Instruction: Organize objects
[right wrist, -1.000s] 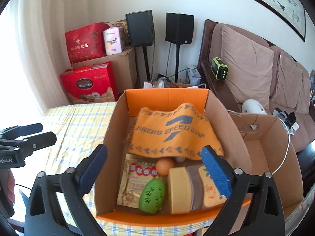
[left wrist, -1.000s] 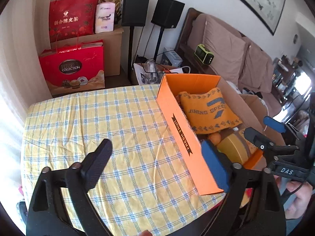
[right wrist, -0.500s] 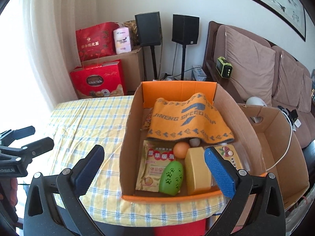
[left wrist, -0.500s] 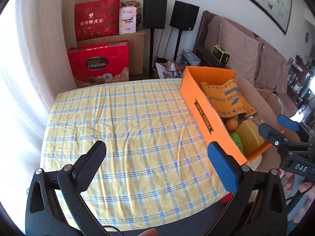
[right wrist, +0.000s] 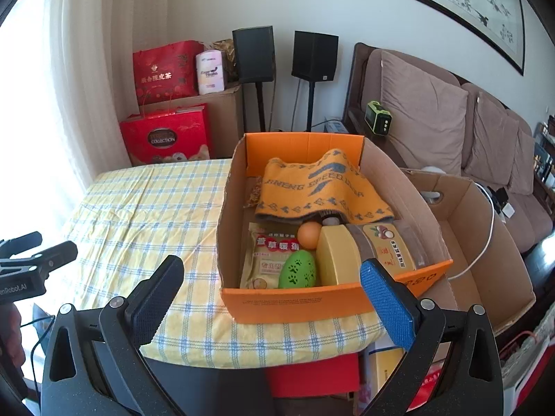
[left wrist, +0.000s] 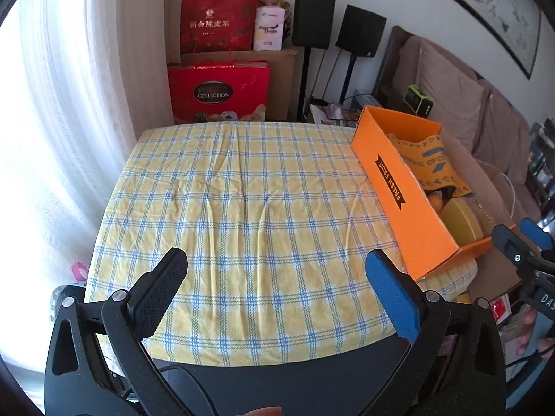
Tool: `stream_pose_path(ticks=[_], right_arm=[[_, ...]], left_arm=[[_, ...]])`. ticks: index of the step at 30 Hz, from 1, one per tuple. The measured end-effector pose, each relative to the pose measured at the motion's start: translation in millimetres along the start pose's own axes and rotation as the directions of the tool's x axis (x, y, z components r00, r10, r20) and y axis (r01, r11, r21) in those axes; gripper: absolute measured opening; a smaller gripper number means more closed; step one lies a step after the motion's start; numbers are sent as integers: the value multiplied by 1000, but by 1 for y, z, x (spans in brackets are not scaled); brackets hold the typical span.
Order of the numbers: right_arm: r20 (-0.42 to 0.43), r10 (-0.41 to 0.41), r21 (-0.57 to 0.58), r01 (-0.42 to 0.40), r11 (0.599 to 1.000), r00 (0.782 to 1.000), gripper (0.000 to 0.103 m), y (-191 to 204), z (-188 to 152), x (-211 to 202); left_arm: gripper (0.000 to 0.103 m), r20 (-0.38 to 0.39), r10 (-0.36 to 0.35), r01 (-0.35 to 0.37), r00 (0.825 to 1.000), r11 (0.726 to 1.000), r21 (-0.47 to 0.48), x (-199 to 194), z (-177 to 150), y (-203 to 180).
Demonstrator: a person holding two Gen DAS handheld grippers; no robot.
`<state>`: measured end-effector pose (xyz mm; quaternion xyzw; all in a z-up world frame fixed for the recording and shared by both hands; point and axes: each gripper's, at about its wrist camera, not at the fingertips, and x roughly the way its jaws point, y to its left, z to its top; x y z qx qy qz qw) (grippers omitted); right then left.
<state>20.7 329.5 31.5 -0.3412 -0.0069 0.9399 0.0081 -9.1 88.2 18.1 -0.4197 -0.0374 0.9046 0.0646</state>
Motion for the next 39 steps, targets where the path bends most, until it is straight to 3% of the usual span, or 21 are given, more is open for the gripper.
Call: stream_pose_path(ticks=[13,39], right_arm=[[-17,6,-10,-6,1000,1000,103,4,-26,-10],[-25,12,-5,-12,1000,1000,103,2,-28,-9]], left_arm=[[103,-4,21,-21,1000,999,30,-16,-20,-3],[103,-5,69,-69,998,998,-4,-19,-27,8]])
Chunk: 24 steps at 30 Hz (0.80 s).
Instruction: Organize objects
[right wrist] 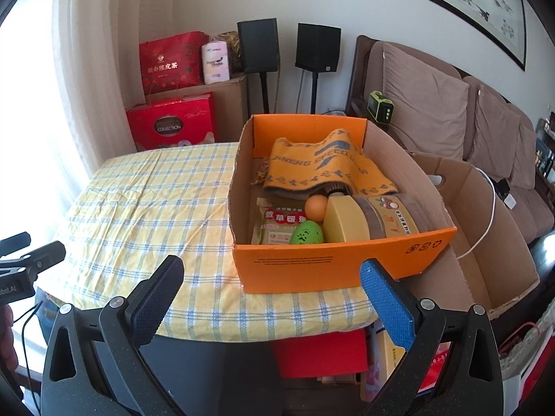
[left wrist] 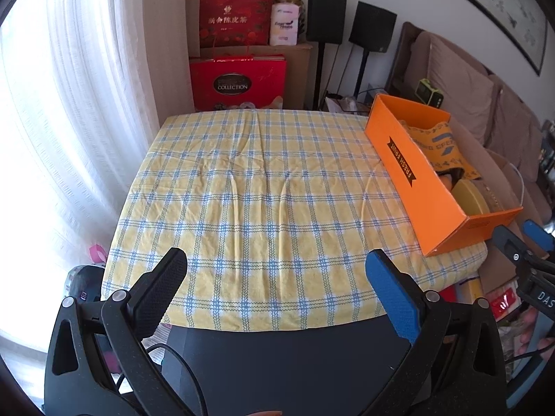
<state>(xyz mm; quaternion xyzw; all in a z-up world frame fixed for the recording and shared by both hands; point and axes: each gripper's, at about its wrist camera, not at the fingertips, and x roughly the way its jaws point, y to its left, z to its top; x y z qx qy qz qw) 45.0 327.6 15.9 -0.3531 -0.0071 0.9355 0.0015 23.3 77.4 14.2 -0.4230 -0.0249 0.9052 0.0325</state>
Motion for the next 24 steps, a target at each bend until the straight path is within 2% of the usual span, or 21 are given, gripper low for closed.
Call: stream_pose_path(ticks=[24], right_arm=[[-1,3,7,-3,1000,1000,103,-2,1,1]], left_arm=[[103,0,5,-5,1000,1000,2,0,-2,0]])
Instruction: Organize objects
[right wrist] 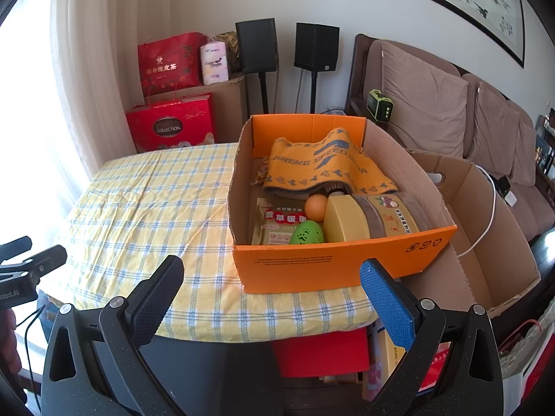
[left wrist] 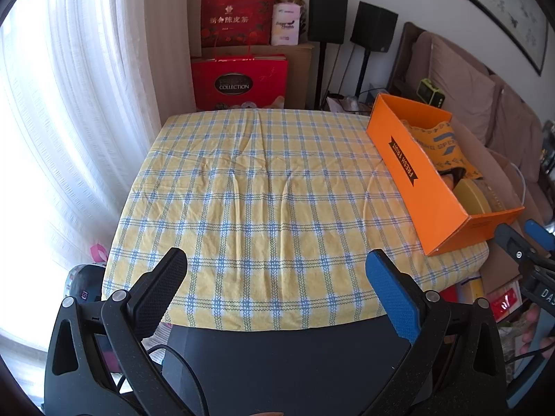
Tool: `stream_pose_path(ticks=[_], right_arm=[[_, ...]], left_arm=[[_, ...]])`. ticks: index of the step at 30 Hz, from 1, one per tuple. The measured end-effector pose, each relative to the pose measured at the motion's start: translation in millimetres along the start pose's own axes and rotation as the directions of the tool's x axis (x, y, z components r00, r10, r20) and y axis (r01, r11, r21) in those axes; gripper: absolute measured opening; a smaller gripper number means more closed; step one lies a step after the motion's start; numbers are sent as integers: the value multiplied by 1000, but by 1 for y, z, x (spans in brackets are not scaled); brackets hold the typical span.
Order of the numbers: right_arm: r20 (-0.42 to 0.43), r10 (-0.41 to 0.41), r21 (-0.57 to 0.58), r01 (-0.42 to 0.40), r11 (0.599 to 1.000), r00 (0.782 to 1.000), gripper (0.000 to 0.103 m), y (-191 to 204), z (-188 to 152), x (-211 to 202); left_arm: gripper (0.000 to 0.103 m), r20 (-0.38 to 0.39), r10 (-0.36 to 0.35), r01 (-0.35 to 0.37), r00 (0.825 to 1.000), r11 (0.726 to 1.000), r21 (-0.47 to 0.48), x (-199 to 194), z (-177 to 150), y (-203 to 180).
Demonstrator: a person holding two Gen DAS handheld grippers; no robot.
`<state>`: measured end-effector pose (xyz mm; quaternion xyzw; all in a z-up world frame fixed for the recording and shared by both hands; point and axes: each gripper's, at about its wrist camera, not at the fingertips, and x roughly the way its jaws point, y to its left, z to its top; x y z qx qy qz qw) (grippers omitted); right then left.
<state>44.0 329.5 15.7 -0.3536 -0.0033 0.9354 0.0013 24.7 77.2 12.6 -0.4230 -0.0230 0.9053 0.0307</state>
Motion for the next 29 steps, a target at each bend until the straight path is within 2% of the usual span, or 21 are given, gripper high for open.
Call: stream_pose_path(ticks=[29], right_arm=[[0,1,9,-1,1000,1000,103,2,-1,-1]], left_arm=[[103,14,10,-10,1000,1000,13,-3,1,-2]])
